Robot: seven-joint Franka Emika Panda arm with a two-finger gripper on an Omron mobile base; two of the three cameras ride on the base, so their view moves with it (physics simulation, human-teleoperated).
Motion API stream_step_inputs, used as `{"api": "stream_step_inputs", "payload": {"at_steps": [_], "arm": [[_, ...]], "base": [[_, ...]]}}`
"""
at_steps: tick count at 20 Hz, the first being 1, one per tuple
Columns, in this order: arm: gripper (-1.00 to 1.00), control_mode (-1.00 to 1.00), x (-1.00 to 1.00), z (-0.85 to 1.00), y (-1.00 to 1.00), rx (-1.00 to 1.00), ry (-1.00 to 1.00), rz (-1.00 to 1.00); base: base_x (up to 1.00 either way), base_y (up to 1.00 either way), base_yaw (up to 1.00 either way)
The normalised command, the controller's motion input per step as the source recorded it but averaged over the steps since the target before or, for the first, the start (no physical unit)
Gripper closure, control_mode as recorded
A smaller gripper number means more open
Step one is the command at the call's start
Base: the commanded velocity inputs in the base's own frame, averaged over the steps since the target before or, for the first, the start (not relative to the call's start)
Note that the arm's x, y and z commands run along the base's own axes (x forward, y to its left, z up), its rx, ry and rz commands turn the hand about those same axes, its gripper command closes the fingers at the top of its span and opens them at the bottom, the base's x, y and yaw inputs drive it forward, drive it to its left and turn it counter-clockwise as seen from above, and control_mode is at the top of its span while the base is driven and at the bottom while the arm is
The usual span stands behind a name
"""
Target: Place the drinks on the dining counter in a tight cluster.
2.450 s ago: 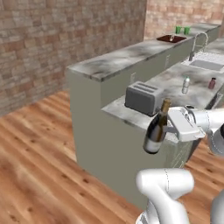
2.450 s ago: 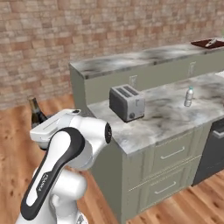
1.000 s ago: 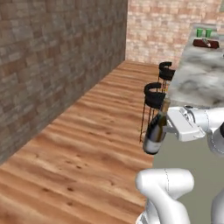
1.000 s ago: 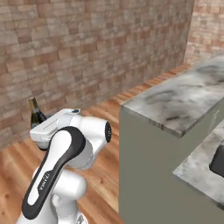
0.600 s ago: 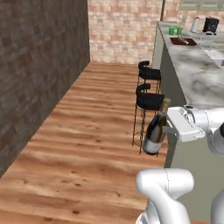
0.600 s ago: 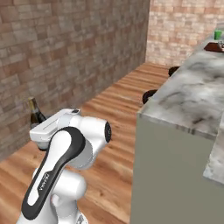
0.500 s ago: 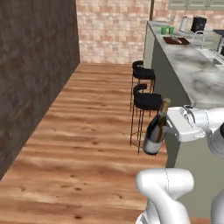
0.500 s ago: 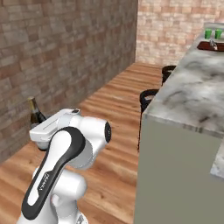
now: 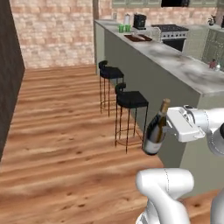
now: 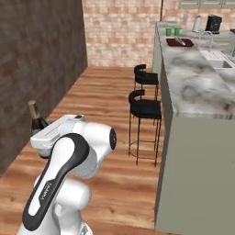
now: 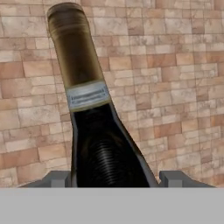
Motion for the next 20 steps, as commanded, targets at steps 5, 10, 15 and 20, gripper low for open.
{"api": "stream_step_inputs", "payload": {"at_steps": [5, 10, 15, 20], "arm": [[1.0, 1.0, 0.0, 0.0, 0.0, 0.0, 0.0, 0.0], [1.0, 1.0, 0.0, 0.0, 0.0, 0.0, 0.0, 0.0], [1.0, 1.0, 0.0, 0.0, 0.0, 0.0, 0.0, 0.0], [1.0, 1.0, 0.0, 0.0, 0.0, 0.0, 0.0, 0.0]], "base": [[0.35, 0.81, -0.58], [0.57, 0.85, -0.57], [1.0, 0.81, -0.37], [1.0, 0.92, -0.18]]}}
